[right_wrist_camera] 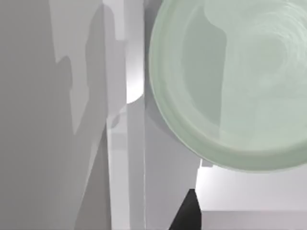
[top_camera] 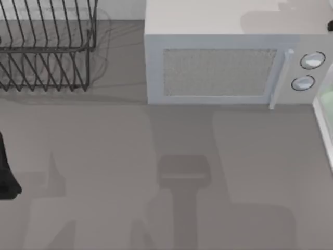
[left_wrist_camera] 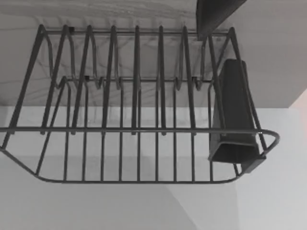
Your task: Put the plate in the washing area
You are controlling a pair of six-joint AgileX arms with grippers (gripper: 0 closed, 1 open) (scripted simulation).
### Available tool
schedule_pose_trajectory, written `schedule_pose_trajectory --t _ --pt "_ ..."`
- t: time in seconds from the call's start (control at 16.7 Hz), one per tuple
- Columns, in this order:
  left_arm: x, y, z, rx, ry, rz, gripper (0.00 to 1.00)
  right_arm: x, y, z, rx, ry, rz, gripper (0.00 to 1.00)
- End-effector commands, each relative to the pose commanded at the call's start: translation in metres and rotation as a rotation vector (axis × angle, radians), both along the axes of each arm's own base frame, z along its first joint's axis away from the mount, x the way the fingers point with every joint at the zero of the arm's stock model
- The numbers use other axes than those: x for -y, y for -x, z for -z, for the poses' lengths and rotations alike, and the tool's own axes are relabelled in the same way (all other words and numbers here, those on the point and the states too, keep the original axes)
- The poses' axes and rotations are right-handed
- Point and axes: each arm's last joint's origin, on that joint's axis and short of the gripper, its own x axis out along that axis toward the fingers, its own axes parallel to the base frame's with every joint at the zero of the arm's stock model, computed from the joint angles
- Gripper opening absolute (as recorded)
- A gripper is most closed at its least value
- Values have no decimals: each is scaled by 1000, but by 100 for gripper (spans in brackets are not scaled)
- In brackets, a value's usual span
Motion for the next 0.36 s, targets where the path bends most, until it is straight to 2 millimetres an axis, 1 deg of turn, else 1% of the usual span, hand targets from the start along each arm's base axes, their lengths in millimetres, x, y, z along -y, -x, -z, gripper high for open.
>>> schedule_pose_trajectory --t 0.06,0.36 --pt "0 0 0 0 0 0 100 0 0 0 0 0 0 100" --pt "0 0 0 0 0 0 100 0 0 0 0 0 0 100"
